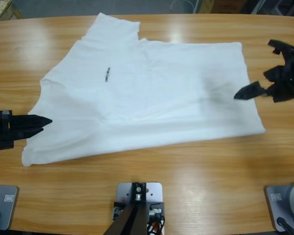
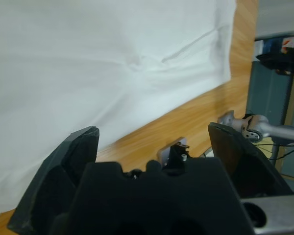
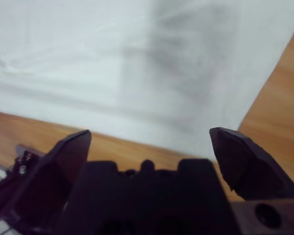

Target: Fold clothes

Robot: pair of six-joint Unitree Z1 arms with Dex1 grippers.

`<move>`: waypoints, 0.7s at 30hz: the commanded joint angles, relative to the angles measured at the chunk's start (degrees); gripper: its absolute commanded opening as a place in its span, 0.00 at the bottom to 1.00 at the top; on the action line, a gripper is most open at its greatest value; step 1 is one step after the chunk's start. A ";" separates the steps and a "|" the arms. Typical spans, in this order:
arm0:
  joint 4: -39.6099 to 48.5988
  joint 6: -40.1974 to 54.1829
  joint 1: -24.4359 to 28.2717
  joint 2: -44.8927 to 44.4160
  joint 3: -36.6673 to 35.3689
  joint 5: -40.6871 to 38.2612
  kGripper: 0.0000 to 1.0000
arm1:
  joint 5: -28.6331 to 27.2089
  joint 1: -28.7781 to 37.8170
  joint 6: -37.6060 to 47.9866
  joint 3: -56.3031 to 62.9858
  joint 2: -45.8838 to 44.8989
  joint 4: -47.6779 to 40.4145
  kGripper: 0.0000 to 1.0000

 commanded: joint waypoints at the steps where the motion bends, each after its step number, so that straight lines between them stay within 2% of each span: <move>1: 1.98 -0.81 -0.46 -1.74 -1.48 1.19 0.82 | -1.65 -7.94 -6.74 -3.70 9.74 -1.26 0.99; 5: 2.56 0.44 -0.83 1.80 -7.95 1.41 0.81 | -0.47 -8.93 -7.50 -5.90 14.95 -1.54 0.98; 7: 5.99 3.27 -1.17 3.82 -13.34 1.96 0.78 | 0.60 -8.95 -7.50 -5.99 16.28 -2.47 0.98; 9: 12.63 7.97 -1.27 5.95 -19.13 4.58 0.78 | 1.04 -8.95 -7.41 -5.74 17.04 -3.52 0.98; 13: 29.02 17.88 -3.00 7.86 -29.27 15.35 0.78 | 1.04 -8.95 -7.41 -3.72 17.32 -5.79 0.98; 18: 32.90 20.13 -3.01 7.19 -28.04 21.28 0.78 | 1.08 -8.68 -6.79 -2.32 16.70 -6.04 0.98; 21: 32.83 20.43 -2.47 7.07 -26.49 22.09 0.78 | 1.48 -8.33 -0.27 -1.30 15.75 -6.11 0.97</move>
